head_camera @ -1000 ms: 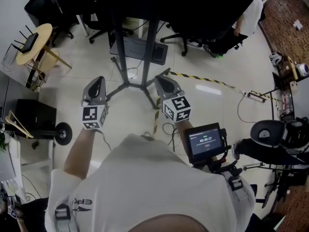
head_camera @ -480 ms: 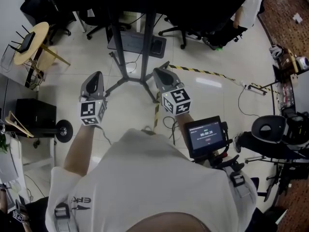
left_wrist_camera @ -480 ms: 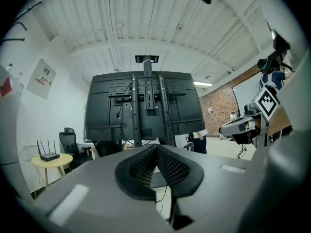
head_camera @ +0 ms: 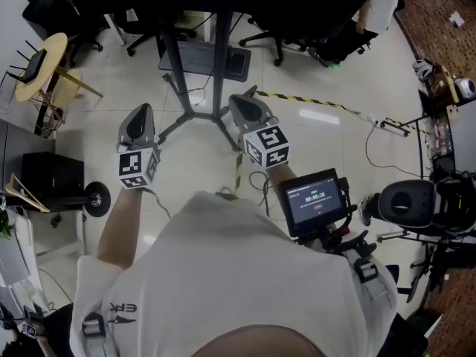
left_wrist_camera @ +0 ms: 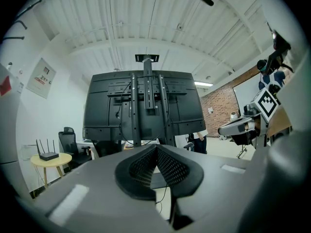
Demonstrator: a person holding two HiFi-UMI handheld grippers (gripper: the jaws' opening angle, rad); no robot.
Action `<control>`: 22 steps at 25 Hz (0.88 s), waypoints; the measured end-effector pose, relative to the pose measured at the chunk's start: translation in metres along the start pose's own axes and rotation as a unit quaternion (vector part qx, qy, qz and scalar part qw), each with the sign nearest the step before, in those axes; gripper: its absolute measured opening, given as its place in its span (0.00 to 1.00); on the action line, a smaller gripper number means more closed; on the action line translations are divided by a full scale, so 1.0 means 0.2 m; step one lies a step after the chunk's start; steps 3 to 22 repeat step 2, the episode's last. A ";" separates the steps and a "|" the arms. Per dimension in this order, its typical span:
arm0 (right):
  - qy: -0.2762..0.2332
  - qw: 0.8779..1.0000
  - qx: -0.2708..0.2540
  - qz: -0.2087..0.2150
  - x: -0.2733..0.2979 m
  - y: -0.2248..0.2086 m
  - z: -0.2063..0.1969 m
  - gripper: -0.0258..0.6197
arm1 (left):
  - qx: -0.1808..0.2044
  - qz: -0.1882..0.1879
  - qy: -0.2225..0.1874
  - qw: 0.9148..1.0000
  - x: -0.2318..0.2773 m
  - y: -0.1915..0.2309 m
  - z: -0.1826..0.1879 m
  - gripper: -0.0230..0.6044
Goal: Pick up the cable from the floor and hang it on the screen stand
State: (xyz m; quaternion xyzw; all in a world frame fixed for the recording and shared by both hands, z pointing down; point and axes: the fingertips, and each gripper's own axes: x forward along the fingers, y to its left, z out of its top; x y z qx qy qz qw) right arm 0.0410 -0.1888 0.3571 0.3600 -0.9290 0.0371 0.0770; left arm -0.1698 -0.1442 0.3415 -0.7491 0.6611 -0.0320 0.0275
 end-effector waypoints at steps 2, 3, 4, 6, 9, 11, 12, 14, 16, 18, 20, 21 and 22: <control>-0.001 1.000 -0.001 0.001 0.00 0.00 0.00 0.06 | -0.003 0.000 0.000 1.000 0.00 -0.01 -0.01 0.04; -0.001 1.000 -0.001 0.001 0.00 0.00 0.00 0.06 | -0.003 0.000 0.000 1.000 0.00 -0.01 -0.01 0.04; -0.001 1.000 -0.001 0.001 0.00 0.00 0.00 0.06 | -0.003 0.000 0.000 1.000 0.00 -0.01 -0.01 0.04; -0.001 1.000 -0.001 0.001 0.00 0.00 0.00 0.06 | -0.003 0.000 0.000 1.000 0.00 -0.01 -0.01 0.04; -0.001 1.000 -0.001 0.001 0.00 0.00 0.00 0.06 | -0.003 0.000 0.000 1.000 0.00 -0.01 -0.01 0.04; -0.001 1.000 -0.001 0.001 0.00 0.00 0.00 0.06 | -0.003 0.000 0.000 1.000 0.00 -0.01 -0.01 0.04; -0.001 1.000 -0.001 0.001 0.00 0.00 0.00 0.06 | -0.003 0.000 0.000 1.000 0.00 -0.01 -0.01 0.04; -0.001 1.000 -0.001 0.001 0.00 0.00 0.00 0.06 | -0.003 0.000 0.000 1.000 0.00 -0.01 -0.01 0.04; -0.001 1.000 -0.001 0.001 0.00 0.00 0.00 0.06 | -0.003 0.000 0.000 1.000 0.00 -0.01 -0.01 0.04; -0.001 1.000 -0.001 0.001 0.00 0.00 0.00 0.06 | -0.003 0.000 0.000 1.000 0.00 -0.01 -0.01 0.04; -0.001 1.000 -0.001 0.001 0.00 0.00 0.00 0.06 | -0.003 0.000 0.000 1.000 0.00 -0.01 -0.01 0.04; -0.001 1.000 -0.001 0.001 0.00 0.00 0.00 0.06 | -0.003 0.000 0.000 1.000 0.00 -0.01 -0.01 0.04; -0.001 1.000 -0.001 0.001 0.00 0.00 0.00 0.06 | -0.003 0.000 0.000 1.000 0.00 -0.01 -0.01 0.04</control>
